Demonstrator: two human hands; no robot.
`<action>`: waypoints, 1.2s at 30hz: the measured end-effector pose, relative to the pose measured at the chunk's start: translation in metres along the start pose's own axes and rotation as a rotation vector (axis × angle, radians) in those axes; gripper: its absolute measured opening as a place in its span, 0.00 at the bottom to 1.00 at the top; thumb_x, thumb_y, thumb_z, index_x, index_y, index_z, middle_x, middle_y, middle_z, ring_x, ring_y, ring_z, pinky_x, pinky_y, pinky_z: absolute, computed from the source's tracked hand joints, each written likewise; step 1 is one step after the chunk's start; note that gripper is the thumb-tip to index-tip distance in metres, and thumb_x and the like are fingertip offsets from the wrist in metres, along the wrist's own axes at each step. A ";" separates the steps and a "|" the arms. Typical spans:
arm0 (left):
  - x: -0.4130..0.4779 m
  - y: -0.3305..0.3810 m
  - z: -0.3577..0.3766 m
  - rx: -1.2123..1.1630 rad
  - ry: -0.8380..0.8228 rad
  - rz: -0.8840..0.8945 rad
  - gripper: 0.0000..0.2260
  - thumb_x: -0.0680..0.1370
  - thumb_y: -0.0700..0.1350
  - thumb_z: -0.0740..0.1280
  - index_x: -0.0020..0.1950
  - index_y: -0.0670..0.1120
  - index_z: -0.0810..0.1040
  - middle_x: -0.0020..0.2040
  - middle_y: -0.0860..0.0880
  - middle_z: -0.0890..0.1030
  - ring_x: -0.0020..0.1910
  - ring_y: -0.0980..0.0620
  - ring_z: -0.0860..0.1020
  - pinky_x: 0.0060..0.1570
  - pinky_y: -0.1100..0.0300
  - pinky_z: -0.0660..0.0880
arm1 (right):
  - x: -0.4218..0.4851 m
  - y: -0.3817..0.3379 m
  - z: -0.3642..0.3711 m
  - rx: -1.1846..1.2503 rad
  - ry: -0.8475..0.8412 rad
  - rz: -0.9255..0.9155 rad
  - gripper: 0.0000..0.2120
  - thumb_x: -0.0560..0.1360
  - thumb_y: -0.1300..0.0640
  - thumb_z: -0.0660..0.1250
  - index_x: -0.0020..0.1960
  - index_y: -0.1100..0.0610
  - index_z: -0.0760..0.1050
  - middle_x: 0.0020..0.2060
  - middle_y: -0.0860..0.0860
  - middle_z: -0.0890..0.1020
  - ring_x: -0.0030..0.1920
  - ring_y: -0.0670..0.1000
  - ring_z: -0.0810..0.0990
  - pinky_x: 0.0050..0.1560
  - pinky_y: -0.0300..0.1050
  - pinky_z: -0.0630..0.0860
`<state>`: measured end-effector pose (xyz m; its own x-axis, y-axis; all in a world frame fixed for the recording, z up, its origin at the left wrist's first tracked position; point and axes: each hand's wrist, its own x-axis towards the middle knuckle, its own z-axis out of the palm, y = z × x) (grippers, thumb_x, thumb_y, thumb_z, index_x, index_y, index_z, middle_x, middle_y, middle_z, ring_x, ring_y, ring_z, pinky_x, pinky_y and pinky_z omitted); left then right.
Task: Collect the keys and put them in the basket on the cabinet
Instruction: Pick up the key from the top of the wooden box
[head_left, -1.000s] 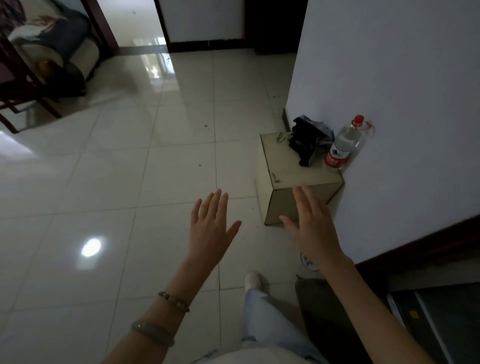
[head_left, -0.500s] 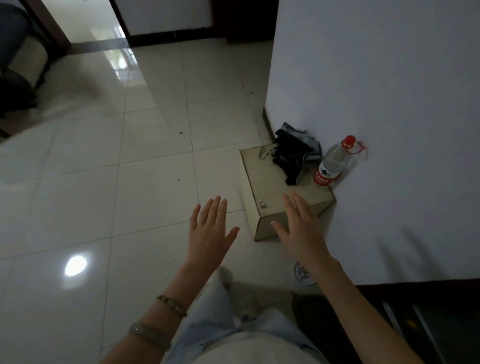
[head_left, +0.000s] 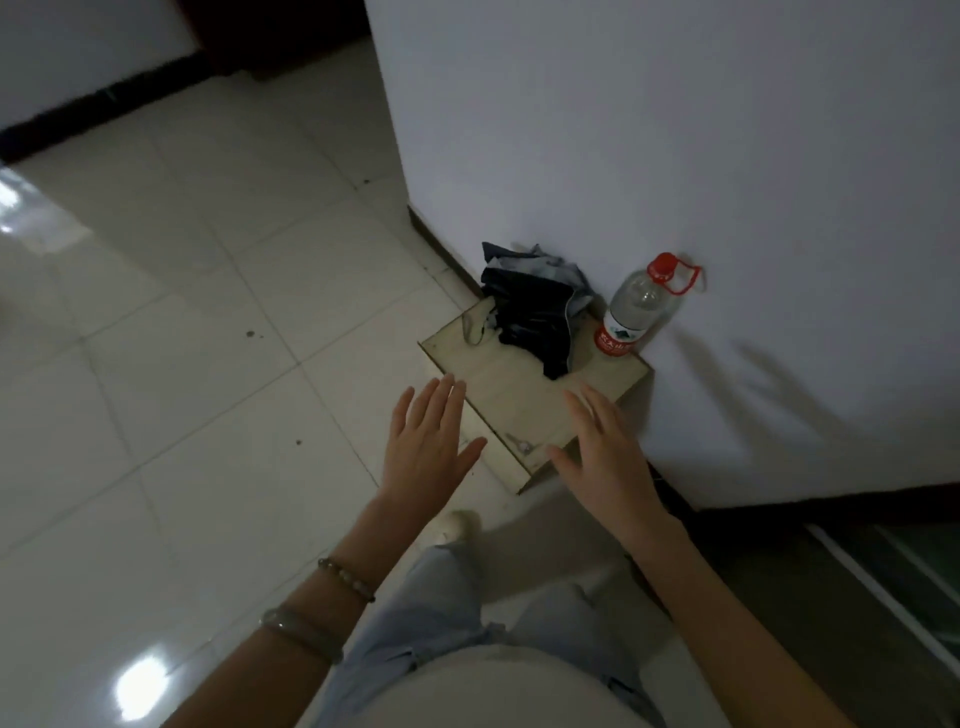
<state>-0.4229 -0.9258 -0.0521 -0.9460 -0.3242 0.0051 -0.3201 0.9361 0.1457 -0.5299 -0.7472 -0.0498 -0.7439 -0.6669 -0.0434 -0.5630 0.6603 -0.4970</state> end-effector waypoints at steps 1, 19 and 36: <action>0.012 -0.011 -0.001 0.000 0.001 0.039 0.29 0.76 0.54 0.65 0.70 0.38 0.63 0.70 0.39 0.68 0.69 0.41 0.65 0.70 0.44 0.55 | 0.006 -0.003 0.005 0.014 0.010 0.038 0.30 0.74 0.49 0.64 0.71 0.59 0.58 0.71 0.60 0.63 0.71 0.58 0.59 0.68 0.54 0.61; 0.093 -0.062 0.126 -0.061 -0.201 0.337 0.29 0.76 0.51 0.66 0.70 0.36 0.64 0.69 0.37 0.68 0.69 0.39 0.65 0.69 0.43 0.57 | 0.049 0.075 0.143 0.164 -0.047 0.363 0.22 0.71 0.59 0.70 0.63 0.59 0.70 0.63 0.61 0.71 0.64 0.59 0.69 0.60 0.48 0.69; 0.083 -0.093 0.312 -0.031 -0.251 0.357 0.29 0.75 0.51 0.67 0.70 0.36 0.64 0.67 0.36 0.70 0.67 0.38 0.68 0.67 0.42 0.58 | 0.071 0.182 0.306 0.097 -0.100 0.271 0.10 0.73 0.59 0.66 0.54 0.58 0.76 0.57 0.59 0.75 0.57 0.57 0.73 0.51 0.53 0.76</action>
<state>-0.4879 -0.9975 -0.3737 -0.9815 0.0657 -0.1798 0.0273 0.9777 0.2083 -0.5756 -0.7801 -0.4083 -0.8205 -0.5046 -0.2686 -0.3081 0.7861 -0.5359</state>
